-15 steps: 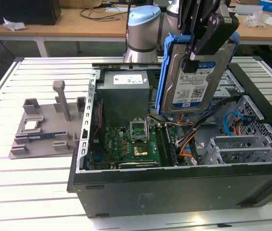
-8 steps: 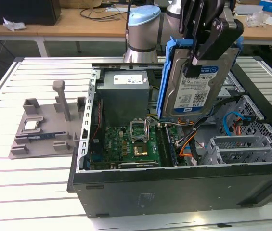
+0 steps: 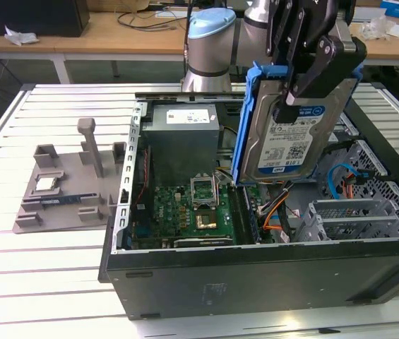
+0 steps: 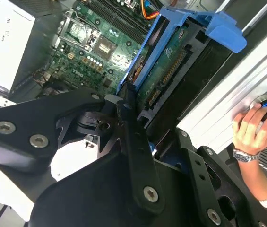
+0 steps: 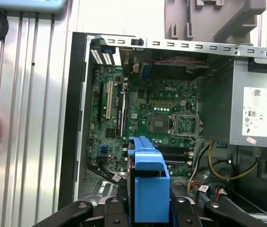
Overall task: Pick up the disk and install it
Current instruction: 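Pick up the disk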
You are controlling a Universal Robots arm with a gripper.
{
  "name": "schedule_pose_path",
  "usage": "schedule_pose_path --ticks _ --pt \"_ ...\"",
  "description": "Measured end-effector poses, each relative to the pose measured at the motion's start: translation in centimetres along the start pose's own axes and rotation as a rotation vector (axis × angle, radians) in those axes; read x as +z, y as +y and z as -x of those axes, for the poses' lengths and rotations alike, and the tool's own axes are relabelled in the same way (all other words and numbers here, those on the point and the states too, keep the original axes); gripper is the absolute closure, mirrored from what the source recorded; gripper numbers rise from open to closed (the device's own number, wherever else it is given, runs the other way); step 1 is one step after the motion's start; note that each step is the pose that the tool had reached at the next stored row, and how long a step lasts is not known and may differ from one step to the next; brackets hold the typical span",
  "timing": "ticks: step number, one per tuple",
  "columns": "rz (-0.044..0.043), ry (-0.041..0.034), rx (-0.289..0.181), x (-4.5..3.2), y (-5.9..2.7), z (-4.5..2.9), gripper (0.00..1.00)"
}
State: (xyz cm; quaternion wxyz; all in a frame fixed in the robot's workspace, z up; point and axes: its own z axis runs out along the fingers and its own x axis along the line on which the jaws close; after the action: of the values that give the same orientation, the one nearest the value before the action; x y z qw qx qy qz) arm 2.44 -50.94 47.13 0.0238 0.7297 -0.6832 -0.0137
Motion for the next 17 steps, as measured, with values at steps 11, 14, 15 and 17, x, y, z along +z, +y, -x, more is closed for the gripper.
schedule_pose_path --ticks 11,14,15,17 --pt "-0.0003 -0.0127 0.03 0.55 0.07 -2.14 0.63" --pt "-0.0013 -0.0345 0.039 0.55 0.07 -2.21 0.63" --pt "-0.0014 -0.0358 0.039 0.55 0.07 -2.21 0.63" --pt "-0.0014 -0.0357 0.039 0.55 0.07 -2.21 0.63"
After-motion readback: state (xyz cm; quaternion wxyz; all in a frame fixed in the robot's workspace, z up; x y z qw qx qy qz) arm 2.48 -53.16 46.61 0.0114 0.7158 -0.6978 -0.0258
